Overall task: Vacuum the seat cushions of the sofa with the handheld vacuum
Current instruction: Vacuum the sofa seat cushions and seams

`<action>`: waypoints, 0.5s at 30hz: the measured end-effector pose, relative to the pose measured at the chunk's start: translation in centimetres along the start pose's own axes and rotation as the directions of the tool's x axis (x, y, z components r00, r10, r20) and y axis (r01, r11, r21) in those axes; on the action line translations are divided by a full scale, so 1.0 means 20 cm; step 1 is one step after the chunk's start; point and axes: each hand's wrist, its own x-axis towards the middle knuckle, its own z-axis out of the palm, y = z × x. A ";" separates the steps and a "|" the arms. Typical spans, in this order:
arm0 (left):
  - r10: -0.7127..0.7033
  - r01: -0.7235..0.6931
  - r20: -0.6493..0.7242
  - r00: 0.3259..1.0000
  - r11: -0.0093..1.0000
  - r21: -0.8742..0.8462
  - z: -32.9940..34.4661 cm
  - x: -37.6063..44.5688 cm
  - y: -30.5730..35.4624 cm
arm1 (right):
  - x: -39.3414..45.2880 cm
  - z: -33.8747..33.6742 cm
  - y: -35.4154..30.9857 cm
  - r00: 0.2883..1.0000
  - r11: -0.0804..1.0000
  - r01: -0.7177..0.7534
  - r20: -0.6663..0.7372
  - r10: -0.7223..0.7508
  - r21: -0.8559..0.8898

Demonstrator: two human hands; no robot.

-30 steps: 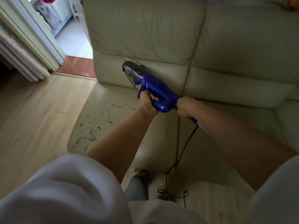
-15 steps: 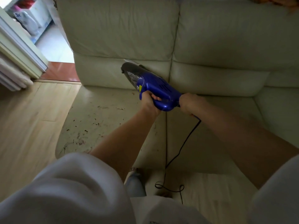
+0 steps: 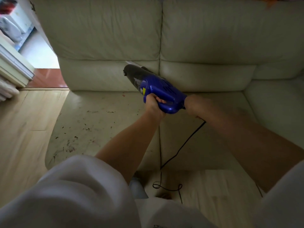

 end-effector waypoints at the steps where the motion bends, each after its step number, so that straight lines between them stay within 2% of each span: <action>1: -0.004 0.004 -0.004 1.000 1.000 0.002 0.01 0.00 -0.01 | 0.00 0.00 0.01 1.000 1.000 -0.008 0.001 0.008 0.004; 15: -0.072 0.070 0.029 0.997 0.996 0.061 0.20 -0.03 -0.30 | 0.05 0.06 0.38 0.997 0.994 -0.067 0.032 0.064 0.081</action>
